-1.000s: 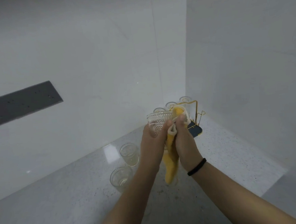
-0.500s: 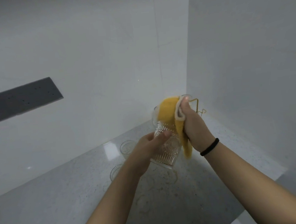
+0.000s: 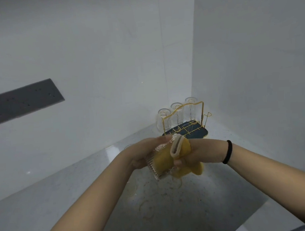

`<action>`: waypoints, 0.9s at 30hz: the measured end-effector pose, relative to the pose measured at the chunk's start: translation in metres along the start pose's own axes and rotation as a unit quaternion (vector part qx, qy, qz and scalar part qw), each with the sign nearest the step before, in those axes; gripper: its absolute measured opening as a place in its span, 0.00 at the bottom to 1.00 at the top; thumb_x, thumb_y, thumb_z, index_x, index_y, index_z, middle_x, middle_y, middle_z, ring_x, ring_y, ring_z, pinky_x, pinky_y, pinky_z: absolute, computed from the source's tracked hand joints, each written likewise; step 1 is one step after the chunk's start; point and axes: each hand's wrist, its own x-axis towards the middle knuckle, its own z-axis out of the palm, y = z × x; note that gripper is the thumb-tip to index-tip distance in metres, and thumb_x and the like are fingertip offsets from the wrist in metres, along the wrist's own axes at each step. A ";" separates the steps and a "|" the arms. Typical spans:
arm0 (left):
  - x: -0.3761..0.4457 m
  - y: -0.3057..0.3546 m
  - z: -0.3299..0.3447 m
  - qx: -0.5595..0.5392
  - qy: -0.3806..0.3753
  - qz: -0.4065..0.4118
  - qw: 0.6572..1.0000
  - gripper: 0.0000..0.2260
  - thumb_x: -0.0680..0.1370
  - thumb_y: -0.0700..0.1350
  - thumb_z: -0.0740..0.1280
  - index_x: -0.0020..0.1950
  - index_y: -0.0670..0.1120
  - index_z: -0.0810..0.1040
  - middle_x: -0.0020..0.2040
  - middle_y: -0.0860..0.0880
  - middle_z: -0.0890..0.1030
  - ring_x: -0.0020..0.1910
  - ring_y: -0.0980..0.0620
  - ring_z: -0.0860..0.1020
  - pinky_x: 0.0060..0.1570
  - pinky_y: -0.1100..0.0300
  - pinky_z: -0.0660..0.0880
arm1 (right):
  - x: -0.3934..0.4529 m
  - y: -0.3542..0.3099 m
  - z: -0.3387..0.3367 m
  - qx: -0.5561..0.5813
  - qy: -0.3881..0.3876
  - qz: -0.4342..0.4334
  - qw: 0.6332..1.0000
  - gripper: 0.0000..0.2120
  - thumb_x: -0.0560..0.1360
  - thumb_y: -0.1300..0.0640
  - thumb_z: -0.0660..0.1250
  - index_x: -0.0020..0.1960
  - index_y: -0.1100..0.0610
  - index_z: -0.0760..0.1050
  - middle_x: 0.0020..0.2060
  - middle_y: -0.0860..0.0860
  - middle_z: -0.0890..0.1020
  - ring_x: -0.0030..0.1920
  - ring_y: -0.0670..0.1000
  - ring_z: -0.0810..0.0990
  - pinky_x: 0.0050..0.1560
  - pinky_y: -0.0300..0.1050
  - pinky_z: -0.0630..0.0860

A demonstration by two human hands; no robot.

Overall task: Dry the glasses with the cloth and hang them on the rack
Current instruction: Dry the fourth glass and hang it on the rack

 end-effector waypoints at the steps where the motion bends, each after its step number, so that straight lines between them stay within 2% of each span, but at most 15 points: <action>1: 0.000 -0.003 0.000 -0.019 0.034 0.014 0.999 0.28 0.63 0.64 0.72 0.53 0.44 0.77 0.47 0.45 0.82 0.41 0.50 0.81 0.36 0.59 0.80 | -0.001 0.004 0.000 0.038 0.014 -0.018 0.999 0.13 0.72 0.58 0.65 0.56 0.49 0.72 0.53 0.46 0.78 0.50 0.42 0.79 0.50 0.34 0.76; 3: -0.004 -0.013 0.006 -0.038 0.092 0.082 0.992 0.14 0.75 0.55 0.67 0.50 0.45 0.78 0.45 0.46 0.81 0.40 0.51 0.81 0.35 0.63 0.79 | -0.003 0.008 0.000 0.155 0.056 -0.057 0.985 0.16 0.68 0.57 0.66 0.56 0.52 0.73 0.51 0.47 0.80 0.48 0.42 0.80 0.50 0.35 0.76; 4: -0.003 -0.023 0.012 -0.038 0.127 0.129 0.983 0.10 0.78 0.51 0.65 0.52 0.46 0.77 0.47 0.45 0.81 0.42 0.50 0.81 0.37 0.63 0.80 | -0.004 0.009 0.000 0.218 0.084 -0.070 0.970 0.16 0.67 0.57 0.66 0.55 0.53 0.74 0.49 0.47 0.81 0.47 0.43 0.81 0.48 0.35 0.76; 6: 0.001 -0.046 0.024 -0.040 0.182 0.247 0.951 0.17 0.76 0.54 0.67 0.62 0.49 0.71 0.52 0.46 0.80 0.48 0.50 0.83 0.42 0.56 0.82 | -0.005 0.006 0.000 0.303 0.114 -0.080 0.943 0.15 0.67 0.58 0.66 0.53 0.55 0.76 0.47 0.49 0.83 0.45 0.45 0.82 0.45 0.37 0.77; 7: 0.004 -0.053 0.029 -0.031 0.202 0.282 0.937 0.20 0.75 0.55 0.68 0.63 0.51 0.68 0.53 0.47 0.79 0.48 0.51 0.83 0.41 0.54 0.82 | -0.005 0.003 0.001 0.313 0.111 -0.085 0.939 0.15 0.67 0.57 0.66 0.54 0.55 0.77 0.47 0.50 0.83 0.46 0.46 0.82 0.46 0.38 0.78; 10: 0.006 -0.047 0.041 -0.057 0.243 0.293 0.923 0.18 0.74 0.57 0.68 0.59 0.51 0.69 0.51 0.47 0.77 0.43 0.52 0.83 0.33 0.54 0.81 | -0.003 -0.008 0.007 0.275 0.076 -0.088 0.954 0.17 0.66 0.53 0.70 0.55 0.53 0.77 0.49 0.49 0.83 0.50 0.48 0.82 0.49 0.40 0.78; 13: 0.001 -0.035 0.034 -0.076 0.232 0.279 0.929 0.18 0.72 0.56 0.69 0.57 0.50 0.72 0.48 0.47 0.80 0.41 0.46 0.83 0.31 0.53 0.80 | -0.001 -0.014 0.012 0.242 0.081 -0.098 0.962 0.14 0.71 0.54 0.68 0.56 0.51 0.76 0.50 0.50 0.82 0.50 0.48 0.80 0.51 0.41 0.78; 15: -0.003 -0.029 0.027 -0.088 0.204 0.251 0.942 0.21 0.70 0.57 0.70 0.57 0.48 0.73 0.45 0.48 0.82 0.39 0.44 0.83 0.31 0.52 0.80 | -0.002 -0.015 0.018 0.120 0.104 -0.095 0.983 0.14 0.74 0.56 0.65 0.59 0.55 0.73 0.52 0.56 0.79 0.50 0.50 0.79 0.50 0.38 0.77; 16: -0.005 -0.025 0.026 -0.097 0.191 0.223 0.951 0.23 0.69 0.59 0.71 0.57 0.48 0.74 0.45 0.48 0.83 0.38 0.45 0.83 0.32 0.52 0.80 | -0.002 -0.016 0.021 -0.004 0.128 -0.084 0.988 0.15 0.75 0.56 0.64 0.61 0.58 0.72 0.54 0.59 0.79 0.51 0.53 0.78 0.50 0.37 0.75; 17: -0.003 -0.023 0.024 -0.108 0.181 0.185 0.960 0.23 0.69 0.60 0.71 0.57 0.48 0.75 0.44 0.49 0.84 0.38 0.46 0.84 0.33 0.53 0.80 | -0.002 -0.014 0.022 -0.162 0.149 -0.076 0.973 0.15 0.76 0.54 0.63 0.61 0.58 0.72 0.55 0.59 0.78 0.53 0.55 0.78 0.51 0.36 0.73; 19: -0.001 -0.022 0.022 -0.141 0.145 0.086 0.975 0.20 0.71 0.60 0.71 0.54 0.48 0.80 0.44 0.49 0.85 0.39 0.49 0.84 0.34 0.54 0.80 | 0.000 -0.011 0.026 -0.405 0.140 -0.104 0.898 0.19 0.77 0.45 0.58 0.64 0.53 0.71 0.59 0.52 0.77 0.59 0.52 0.74 0.61 0.39 0.68; 21: -0.003 -0.024 0.018 -0.164 0.098 0.021 0.981 0.18 0.72 0.61 0.67 0.47 0.49 0.86 0.43 0.47 0.86 0.37 0.50 0.84 0.34 0.55 0.81 | 0.004 -0.008 0.026 -0.474 0.101 -0.124 0.866 0.23 0.77 0.40 0.54 0.67 0.49 0.68 0.64 0.48 0.74 0.63 0.47 0.70 0.68 0.40 0.62; 23: 0.000 -0.027 0.013 -0.158 0.095 0.045 0.982 0.20 0.73 0.65 0.64 0.48 0.51 0.86 0.44 0.47 0.86 0.38 0.49 0.84 0.35 0.54 0.81 | 0.006 -0.007 0.016 -0.376 0.118 -0.091 0.915 0.20 0.76 0.43 0.58 0.65 0.50 0.70 0.64 0.48 0.74 0.62 0.45 0.70 0.64 0.36 0.65; 25: 0.005 -0.035 0.009 -0.099 0.164 0.146 0.971 0.20 0.74 0.66 0.62 0.57 0.55 0.79 0.53 0.48 0.83 0.47 0.49 0.84 0.37 0.53 0.81 | 0.007 -0.009 0.004 -0.133 0.158 -0.043 0.978 0.17 0.74 0.46 0.65 0.59 0.51 0.73 0.60 0.51 0.77 0.60 0.48 0.74 0.56 0.34 0.71; 27: 0.013 -0.047 0.015 0.010 0.238 0.287 0.928 0.15 0.75 0.62 0.62 0.60 0.59 0.71 0.55 0.58 0.78 0.48 0.55 0.82 0.36 0.54 0.82 | 0.007 -0.009 -0.001 0.137 0.151 -0.061 0.977 0.17 0.70 0.50 0.68 0.57 0.54 0.74 0.58 0.53 0.79 0.57 0.50 0.78 0.57 0.41 0.74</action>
